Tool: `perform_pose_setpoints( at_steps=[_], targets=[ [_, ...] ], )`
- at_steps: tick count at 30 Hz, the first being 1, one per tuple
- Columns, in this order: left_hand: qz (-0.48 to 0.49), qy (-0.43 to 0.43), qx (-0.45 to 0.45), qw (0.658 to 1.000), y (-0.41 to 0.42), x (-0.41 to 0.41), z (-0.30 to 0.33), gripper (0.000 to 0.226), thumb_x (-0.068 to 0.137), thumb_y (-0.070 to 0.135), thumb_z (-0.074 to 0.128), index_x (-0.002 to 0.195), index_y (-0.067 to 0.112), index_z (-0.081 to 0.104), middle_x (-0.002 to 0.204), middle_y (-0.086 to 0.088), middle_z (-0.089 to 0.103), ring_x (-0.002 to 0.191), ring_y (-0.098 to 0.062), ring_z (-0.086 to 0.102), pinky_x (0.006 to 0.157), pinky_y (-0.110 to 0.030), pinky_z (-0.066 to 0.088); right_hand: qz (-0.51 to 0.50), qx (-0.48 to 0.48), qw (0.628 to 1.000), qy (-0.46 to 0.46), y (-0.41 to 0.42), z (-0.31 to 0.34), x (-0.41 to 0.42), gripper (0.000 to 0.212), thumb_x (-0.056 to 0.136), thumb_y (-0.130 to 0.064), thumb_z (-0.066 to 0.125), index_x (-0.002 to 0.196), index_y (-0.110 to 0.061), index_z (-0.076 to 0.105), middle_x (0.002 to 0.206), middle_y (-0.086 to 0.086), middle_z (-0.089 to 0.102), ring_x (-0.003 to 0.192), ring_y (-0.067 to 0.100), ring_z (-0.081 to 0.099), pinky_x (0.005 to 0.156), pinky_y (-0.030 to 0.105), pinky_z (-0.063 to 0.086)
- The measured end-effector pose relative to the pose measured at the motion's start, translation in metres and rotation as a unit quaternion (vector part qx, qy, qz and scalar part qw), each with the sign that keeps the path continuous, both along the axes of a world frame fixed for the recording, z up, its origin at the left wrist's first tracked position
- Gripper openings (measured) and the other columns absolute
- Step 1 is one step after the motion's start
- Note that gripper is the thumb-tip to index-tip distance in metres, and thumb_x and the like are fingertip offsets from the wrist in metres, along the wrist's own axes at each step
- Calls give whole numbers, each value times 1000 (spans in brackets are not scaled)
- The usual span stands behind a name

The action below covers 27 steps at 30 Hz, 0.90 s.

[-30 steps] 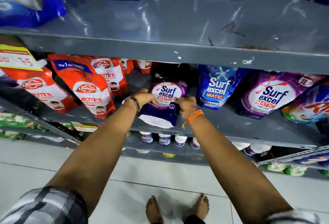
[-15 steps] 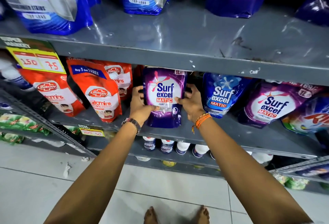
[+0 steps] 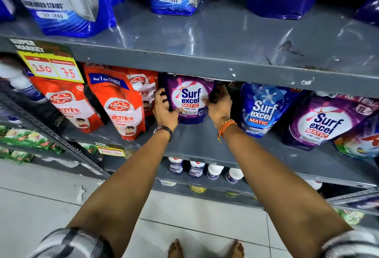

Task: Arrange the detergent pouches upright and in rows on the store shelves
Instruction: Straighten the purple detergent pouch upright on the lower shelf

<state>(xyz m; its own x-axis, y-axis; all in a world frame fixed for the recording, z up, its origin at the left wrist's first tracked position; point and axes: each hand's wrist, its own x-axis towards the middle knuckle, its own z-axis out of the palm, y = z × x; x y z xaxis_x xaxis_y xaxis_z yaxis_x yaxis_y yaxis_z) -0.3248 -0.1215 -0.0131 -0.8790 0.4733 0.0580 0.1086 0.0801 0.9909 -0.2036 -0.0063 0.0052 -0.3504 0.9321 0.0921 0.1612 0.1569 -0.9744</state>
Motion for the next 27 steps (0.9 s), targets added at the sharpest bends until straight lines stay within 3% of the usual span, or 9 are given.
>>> perform_pose_setpoints(
  at_steps=[3, 6, 9, 12, 15, 19, 22, 25, 27],
  targets=[
    [-18, -12, 4, 1000, -7, 4, -1, 90, 67, -21, 76, 144, 11, 39, 124, -10, 60, 116, -20, 62, 103, -37, 54, -11, -11, 1000, 8, -7, 6, 5, 49, 74, 9, 76, 117, -6, 58, 97, -3, 73, 80, -11, 68, 71, 0, 50],
    [-28, -30, 20, 999, -23, 16, 2, 95, 66, -20, 79, 145, 14, 38, 146, -13, 52, 133, -19, 52, 115, -34, 42, 1, -93, 991, 96, -23, 15, 26, 54, 78, 22, 67, 125, 1, 49, 117, 16, 67, 103, 21, 68, 86, 21, 57],
    [-28, -43, 10, 999, -43, 42, -2, 96, 65, -20, 80, 145, 14, 40, 149, -9, 50, 134, -15, 48, 118, -34, 37, -12, -187, 962, 199, -42, 14, 80, 37, 82, 19, 61, 109, -7, 57, 118, 19, 66, 102, 20, 68, 75, 18, 59],
    [-37, -43, -5, 998, -55, 83, -12, 87, 63, -18, 83, 138, 9, 48, 137, -3, 56, 128, -17, 54, 115, -34, 41, -88, -256, 918, 291, -52, 2, 164, 29, 92, 13, 49, 87, -11, 66, 93, 12, 77, 77, 13, 75, 64, 22, 60],
    [-109, -52, -21, 992, -48, 132, -18, 75, 64, -20, 81, 129, 5, 55, 124, -3, 62, 123, -23, 61, 107, -30, 46, -182, -164, 939, 242, -43, -12, 249, 43, 86, 28, 50, 90, -13, 63, 80, -5, 77, 70, 7, 70, 66, 17, 59],
    [-263, -39, -68, 962, -4, 207, -13, 66, 70, -16, 80, 124, 15, 59, 128, -6, 65, 122, -17, 61, 114, -32, 44, -237, -94, 949, 187, 0, -14, 328, 54, 83, 30, 54, 96, -23, 57, 99, 5, 60, 90, 16, 56, 67, 14, 58],
    [-353, -18, -89, 931, 44, 257, -13, 76, 73, -13, 80, 140, 3, 48, 146, -11, 52, 137, -21, 49, 120, -28, 33, -193, -90, 971, 108, 41, -13, 358, 59, 82, 24, 61, 110, -27, 51, 121, 6, 51, 112, 19, 51, 79, 20, 55],
    [-355, 29, -125, 926, 90, 290, -15, 92, 73, -5, 84, 150, 1, 36, 155, -13, 41, 144, -24, 41, 121, -33, 32, -124, -80, 986, 79, 74, -14, 363, 74, 79, 30, 60, 136, -10, 37, 136, 7, 46, 121, 15, 53, 86, 19, 56],
    [-326, 62, -154, 931, 116, 304, -16, 99, 71, 5, 87, 153, 1, 31, 158, -15, 37, 146, -28, 38, 122, -39, 31, -74, -80, 992, 63, 92, -13, 363, 86, 78, 31, 60, 150, 1, 24, 152, 19, 40, 136, 24, 51, 105, 39, 51]
  ],
)
